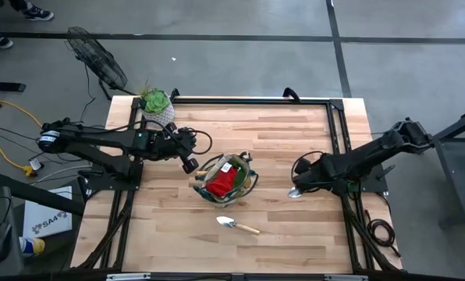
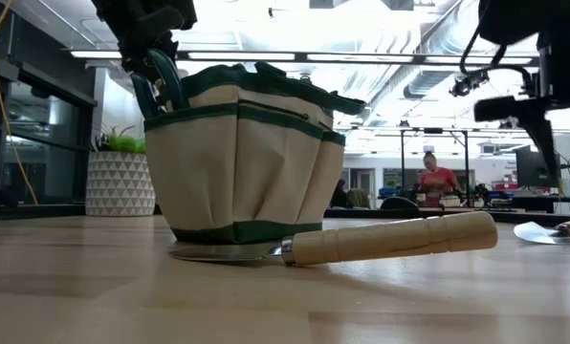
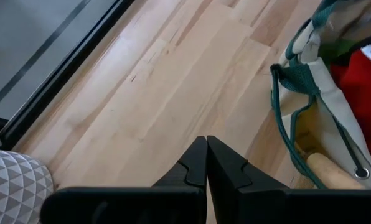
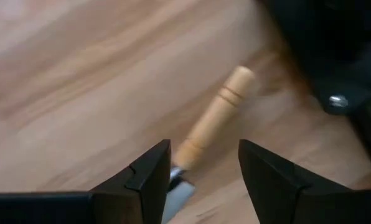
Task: Pick & Place Garden tools in Gardening bag
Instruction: Put the top trowel into the gardening bag
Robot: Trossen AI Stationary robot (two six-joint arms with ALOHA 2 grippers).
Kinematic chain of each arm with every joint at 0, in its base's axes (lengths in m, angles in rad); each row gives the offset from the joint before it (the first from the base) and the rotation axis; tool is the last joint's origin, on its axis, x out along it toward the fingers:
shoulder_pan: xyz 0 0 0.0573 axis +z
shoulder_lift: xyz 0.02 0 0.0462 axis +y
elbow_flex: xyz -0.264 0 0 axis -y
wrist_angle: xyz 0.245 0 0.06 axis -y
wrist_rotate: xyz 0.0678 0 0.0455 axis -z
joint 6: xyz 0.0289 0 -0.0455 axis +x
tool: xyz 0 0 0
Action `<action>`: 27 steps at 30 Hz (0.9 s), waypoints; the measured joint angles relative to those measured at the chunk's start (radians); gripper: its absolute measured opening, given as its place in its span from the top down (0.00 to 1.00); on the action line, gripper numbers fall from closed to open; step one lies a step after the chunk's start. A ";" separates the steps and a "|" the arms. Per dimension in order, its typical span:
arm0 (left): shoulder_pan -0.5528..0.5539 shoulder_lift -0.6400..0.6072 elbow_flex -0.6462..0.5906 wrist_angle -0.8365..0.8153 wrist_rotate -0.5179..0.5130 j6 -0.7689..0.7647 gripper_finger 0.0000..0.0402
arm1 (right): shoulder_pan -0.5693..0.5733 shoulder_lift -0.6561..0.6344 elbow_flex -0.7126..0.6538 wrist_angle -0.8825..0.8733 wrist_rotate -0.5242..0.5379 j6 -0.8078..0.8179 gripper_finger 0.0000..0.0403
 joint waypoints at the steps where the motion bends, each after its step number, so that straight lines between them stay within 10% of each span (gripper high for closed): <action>1: 0.000 0.000 0.000 -0.003 0.003 0.000 1.00 | 0.000 0.016 0.000 -0.008 -0.015 0.008 0.55; 27: 0.000 0.000 0.000 0.000 0.019 0.001 1.00 | -0.067 0.202 -0.048 -0.037 -0.107 0.115 0.55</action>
